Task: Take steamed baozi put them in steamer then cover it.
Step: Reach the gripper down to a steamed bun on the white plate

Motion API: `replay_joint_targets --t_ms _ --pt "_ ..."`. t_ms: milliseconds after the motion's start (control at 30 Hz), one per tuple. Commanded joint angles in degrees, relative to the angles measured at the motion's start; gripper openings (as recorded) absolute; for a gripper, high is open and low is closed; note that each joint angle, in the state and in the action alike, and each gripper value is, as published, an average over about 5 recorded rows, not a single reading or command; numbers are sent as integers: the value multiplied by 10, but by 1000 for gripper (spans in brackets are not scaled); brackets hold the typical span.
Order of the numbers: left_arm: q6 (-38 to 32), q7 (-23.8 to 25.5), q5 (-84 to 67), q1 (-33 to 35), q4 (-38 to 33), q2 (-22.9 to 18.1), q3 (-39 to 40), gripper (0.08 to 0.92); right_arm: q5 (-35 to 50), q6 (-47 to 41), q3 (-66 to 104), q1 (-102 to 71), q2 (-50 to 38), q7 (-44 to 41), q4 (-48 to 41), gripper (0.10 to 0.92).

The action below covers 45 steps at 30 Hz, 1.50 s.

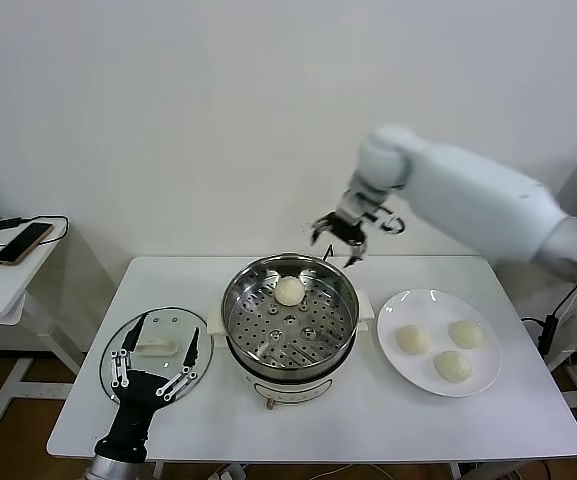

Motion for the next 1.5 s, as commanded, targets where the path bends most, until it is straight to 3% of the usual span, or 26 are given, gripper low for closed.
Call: replay_joint_targets --t_ms 33,300,667,1367,1500 --pt "0 0 3 -1 -1 -1 4 823 131 -152 -55 10 -133 -9 1 823" --pt "1 0 6 4 -3 -6 6 823 66 -151 -27 -130 -165 26 -19 823" --pt "1 0 7 5 3 -9 2 823 7 -140 46 -246 -122 54 -67 823" --pt "-3 -2 6 0 12 -9 -3 823 -7 -126 56 -255 -42 94 -126 823" --pt "-4 -2 6 1 12 -9 -2 823 -15 -126 52 -251 -41 89 -123 777"
